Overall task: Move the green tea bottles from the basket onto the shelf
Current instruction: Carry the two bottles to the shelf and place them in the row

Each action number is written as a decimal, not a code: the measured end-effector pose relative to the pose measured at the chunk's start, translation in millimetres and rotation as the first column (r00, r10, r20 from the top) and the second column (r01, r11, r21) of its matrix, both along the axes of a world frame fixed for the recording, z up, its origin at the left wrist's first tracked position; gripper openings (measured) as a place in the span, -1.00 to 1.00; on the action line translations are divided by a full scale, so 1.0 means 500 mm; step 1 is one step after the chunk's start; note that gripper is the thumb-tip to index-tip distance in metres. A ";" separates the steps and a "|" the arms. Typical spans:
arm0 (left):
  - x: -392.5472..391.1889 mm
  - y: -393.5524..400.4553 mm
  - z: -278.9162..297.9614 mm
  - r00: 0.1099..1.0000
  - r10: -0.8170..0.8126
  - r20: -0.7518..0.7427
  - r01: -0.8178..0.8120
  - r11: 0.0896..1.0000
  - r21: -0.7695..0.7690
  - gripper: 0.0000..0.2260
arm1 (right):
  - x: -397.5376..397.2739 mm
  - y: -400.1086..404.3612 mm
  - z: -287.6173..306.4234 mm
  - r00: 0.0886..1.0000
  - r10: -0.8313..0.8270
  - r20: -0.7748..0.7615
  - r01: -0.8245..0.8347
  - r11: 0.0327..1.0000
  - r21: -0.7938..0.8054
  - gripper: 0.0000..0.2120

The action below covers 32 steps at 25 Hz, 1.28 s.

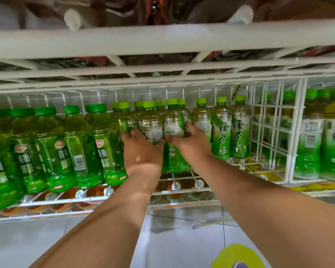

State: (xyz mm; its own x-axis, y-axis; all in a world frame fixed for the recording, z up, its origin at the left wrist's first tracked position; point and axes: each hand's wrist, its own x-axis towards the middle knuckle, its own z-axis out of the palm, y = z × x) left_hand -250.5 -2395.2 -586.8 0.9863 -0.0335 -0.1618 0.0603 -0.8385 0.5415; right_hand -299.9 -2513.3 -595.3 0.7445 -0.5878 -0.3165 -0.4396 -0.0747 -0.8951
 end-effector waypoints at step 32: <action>-0.073 0.161 0.132 0.735 -0.657 0.170 0.494 0.689 0.530 -0.33 | -0.149 0.061 0.181 0.813 0.241 -0.530 -0.576 0.464 -0.673 -0.28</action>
